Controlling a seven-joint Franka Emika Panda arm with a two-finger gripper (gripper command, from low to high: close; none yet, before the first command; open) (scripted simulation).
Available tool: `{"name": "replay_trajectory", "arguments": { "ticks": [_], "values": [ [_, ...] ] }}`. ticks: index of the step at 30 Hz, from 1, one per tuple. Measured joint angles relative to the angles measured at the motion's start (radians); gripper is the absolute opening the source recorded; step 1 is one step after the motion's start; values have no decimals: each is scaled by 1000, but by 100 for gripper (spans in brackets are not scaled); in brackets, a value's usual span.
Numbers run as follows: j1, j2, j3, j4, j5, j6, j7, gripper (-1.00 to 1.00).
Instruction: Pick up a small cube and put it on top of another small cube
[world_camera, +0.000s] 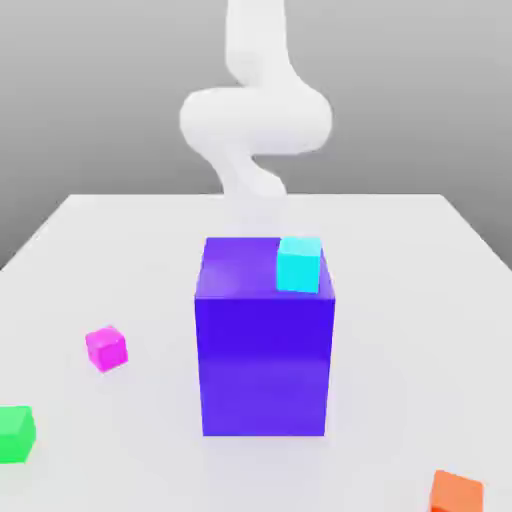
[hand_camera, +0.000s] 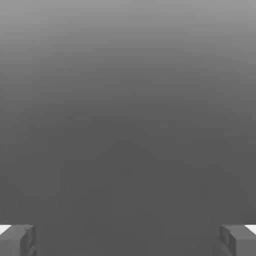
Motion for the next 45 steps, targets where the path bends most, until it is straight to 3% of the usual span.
{"name": "replay_trajectory", "arguments": {
  "ticks": [17, 32, 42, 43, 45],
  "values": [
    [-468, 363, 66, -318, -19, 291, 784, 0],
    [-781, 677, 20, -593, 0, 547, 1438, 0],
    [-773, 978, -19, -556, -42, 793, 1512, 0],
    [-774, 998, -19, -554, -42, 809, 1511, -100],
    [-774, 998, -19, -554, -42, 810, 1511, -100]
  ]
}}
